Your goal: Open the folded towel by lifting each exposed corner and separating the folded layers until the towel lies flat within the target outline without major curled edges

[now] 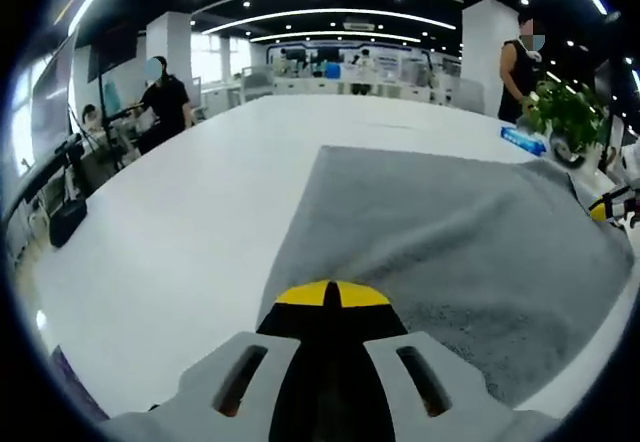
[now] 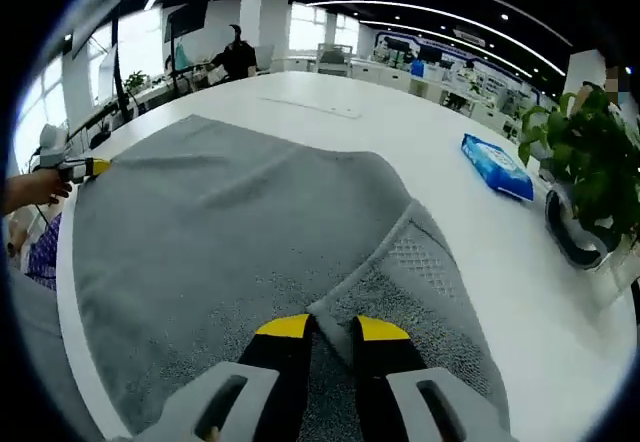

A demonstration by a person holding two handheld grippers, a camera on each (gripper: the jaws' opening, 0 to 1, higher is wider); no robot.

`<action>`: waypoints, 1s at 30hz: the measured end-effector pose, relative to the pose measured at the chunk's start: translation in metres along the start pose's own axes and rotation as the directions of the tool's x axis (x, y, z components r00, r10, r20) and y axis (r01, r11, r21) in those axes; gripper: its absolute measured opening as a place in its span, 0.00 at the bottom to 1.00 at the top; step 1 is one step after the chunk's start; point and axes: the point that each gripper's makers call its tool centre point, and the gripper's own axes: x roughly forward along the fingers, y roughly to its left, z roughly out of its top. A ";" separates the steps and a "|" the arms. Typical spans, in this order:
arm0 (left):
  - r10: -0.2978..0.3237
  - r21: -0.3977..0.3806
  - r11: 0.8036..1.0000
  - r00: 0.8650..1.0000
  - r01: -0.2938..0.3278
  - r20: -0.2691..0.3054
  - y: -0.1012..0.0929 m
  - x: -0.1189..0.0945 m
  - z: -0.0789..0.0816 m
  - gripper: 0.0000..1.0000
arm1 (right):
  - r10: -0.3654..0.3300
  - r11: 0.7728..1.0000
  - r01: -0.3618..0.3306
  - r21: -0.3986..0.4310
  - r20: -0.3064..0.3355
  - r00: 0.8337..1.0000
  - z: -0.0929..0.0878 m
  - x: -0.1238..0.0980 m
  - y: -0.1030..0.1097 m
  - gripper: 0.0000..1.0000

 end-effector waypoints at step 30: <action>0.019 -0.018 1.000 1.000 -0.019 0.010 0.001 0.002 0.000 0.00 | -0.414 0.899 0.398 0.180 0.059 0.908 0.002 -0.028 -0.180 0.00</action>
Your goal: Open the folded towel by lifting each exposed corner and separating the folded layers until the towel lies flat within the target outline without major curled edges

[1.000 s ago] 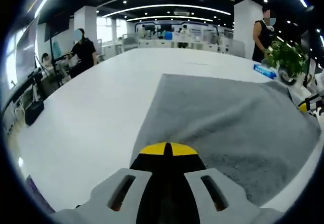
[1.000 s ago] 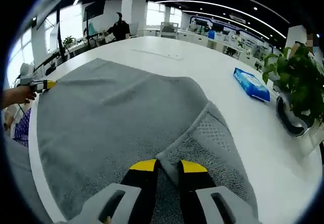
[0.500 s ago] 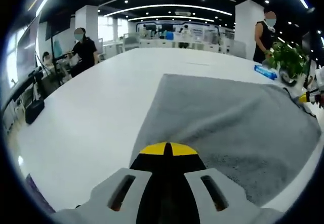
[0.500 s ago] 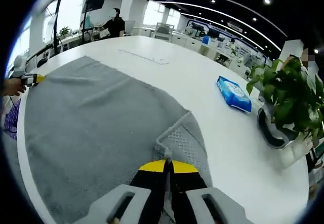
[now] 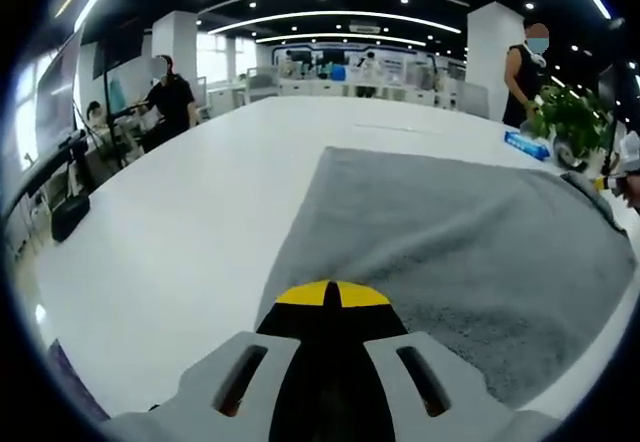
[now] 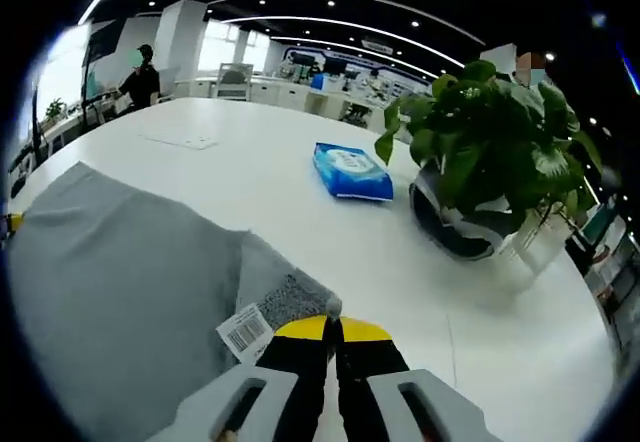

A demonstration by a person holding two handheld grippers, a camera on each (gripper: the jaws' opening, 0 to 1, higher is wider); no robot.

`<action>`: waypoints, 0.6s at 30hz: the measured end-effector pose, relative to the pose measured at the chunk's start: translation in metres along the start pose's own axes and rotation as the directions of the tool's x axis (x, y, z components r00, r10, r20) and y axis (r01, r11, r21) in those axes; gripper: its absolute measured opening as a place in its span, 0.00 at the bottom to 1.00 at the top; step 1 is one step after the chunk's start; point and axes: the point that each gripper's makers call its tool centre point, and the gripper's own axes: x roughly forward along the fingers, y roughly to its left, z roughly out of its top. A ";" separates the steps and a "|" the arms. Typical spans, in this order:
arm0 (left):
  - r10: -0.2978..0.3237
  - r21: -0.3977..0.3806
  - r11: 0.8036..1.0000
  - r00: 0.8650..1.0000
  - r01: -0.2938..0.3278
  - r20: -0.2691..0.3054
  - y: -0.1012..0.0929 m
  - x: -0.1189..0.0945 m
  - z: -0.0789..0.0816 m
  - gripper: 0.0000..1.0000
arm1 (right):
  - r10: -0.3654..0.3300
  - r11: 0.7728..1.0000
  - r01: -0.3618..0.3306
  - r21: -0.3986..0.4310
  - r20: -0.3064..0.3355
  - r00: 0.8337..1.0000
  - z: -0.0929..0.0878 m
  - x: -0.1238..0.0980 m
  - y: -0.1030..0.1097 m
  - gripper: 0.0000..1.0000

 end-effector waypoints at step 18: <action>0.033 -0.004 0.999 0.999 -0.034 -0.030 0.004 0.005 -0.002 0.00 | -0.076 0.992 0.076 -0.103 0.006 0.997 0.003 0.026 -0.027 0.06</action>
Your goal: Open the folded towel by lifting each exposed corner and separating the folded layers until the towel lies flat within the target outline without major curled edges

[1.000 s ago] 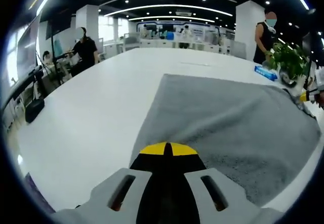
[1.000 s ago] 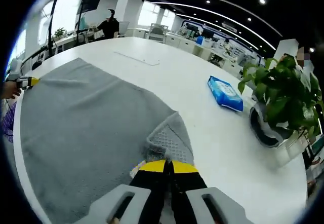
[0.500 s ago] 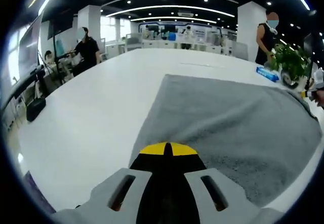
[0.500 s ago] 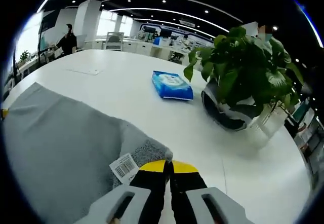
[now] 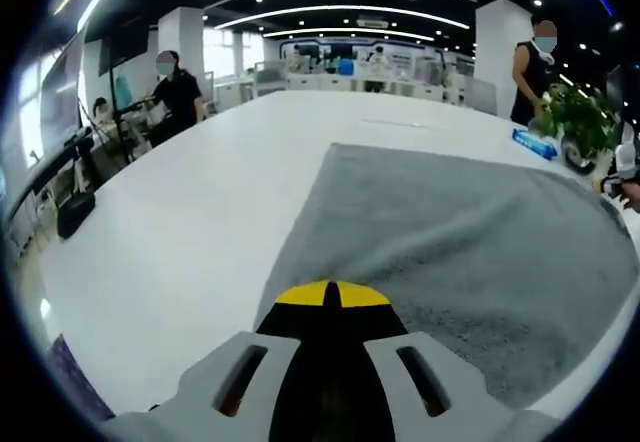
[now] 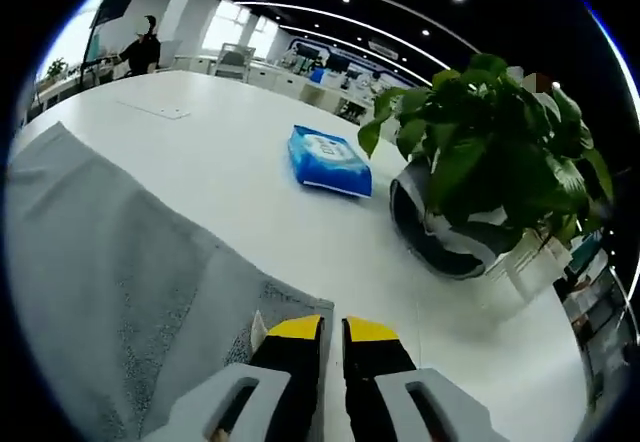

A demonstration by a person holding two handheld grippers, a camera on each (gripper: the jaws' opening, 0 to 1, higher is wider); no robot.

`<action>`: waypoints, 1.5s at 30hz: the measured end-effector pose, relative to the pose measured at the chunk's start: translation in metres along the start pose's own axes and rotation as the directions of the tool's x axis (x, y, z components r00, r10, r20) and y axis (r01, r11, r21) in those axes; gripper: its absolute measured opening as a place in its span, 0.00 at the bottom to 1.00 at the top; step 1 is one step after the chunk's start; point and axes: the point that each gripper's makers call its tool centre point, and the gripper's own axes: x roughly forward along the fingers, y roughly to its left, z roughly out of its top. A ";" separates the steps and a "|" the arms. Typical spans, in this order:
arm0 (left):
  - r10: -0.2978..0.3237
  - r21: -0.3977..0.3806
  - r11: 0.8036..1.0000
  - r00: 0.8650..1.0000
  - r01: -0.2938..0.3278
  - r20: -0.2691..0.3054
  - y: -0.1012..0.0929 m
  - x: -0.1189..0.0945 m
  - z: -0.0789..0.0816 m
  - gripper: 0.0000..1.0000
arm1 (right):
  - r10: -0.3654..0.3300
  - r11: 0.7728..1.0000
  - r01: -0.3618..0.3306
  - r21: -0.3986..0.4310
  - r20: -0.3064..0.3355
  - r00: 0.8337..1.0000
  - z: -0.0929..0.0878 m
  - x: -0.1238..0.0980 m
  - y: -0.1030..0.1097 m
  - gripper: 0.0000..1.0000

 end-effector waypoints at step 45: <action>-0.073 0.089 0.993 0.997 0.075 -0.019 -0.021 0.033 0.024 0.00 | 0.144 0.945 -0.118 0.306 -0.065 0.987 -0.057 -0.054 0.057 0.18</action>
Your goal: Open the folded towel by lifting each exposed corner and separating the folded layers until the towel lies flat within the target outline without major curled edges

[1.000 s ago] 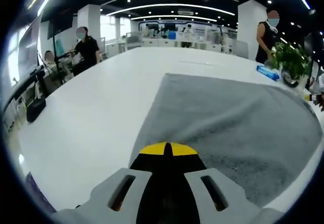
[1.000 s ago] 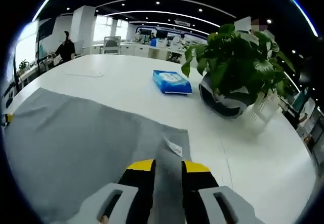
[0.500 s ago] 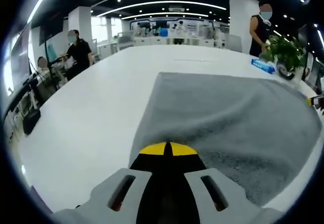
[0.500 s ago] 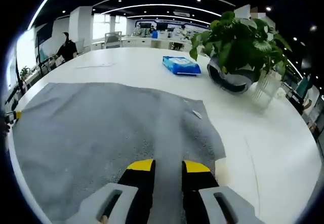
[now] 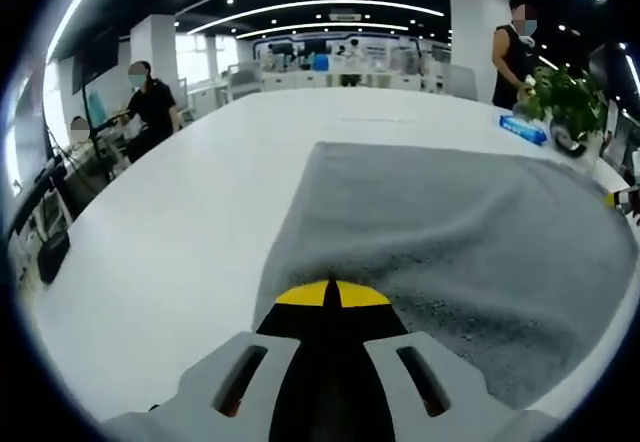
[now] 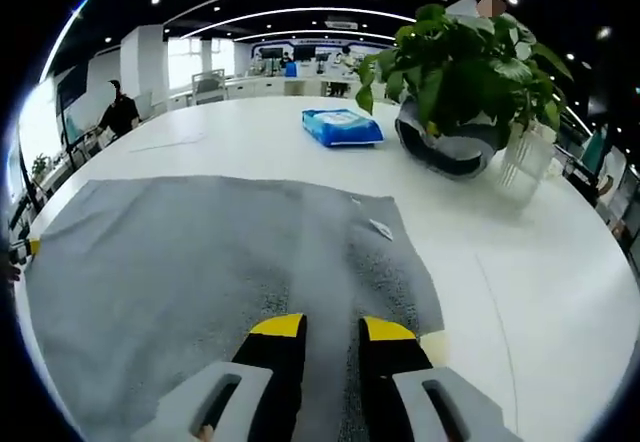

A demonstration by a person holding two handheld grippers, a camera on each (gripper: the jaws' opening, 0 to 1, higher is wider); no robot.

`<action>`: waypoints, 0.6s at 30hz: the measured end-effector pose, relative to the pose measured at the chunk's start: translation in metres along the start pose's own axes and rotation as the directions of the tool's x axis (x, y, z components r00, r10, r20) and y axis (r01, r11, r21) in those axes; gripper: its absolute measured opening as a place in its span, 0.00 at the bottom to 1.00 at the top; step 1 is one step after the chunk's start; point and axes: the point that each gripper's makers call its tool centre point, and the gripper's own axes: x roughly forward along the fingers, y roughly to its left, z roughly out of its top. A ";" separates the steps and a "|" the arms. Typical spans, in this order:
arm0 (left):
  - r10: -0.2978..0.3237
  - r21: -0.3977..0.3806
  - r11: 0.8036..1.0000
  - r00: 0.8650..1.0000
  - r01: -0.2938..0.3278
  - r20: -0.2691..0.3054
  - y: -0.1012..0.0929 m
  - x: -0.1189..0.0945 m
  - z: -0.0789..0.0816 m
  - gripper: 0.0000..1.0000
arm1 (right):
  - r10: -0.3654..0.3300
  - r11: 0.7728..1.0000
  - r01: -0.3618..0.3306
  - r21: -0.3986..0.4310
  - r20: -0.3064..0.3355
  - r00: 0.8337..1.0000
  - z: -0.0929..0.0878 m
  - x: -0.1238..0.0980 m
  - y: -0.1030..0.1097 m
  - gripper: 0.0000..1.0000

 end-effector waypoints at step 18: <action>0.024 0.006 1.000 1.000 -0.024 -0.013 -0.011 0.017 0.014 0.00 | 0.003 1.000 -0.004 0.005 0.039 0.999 0.033 0.030 -0.006 0.17</action>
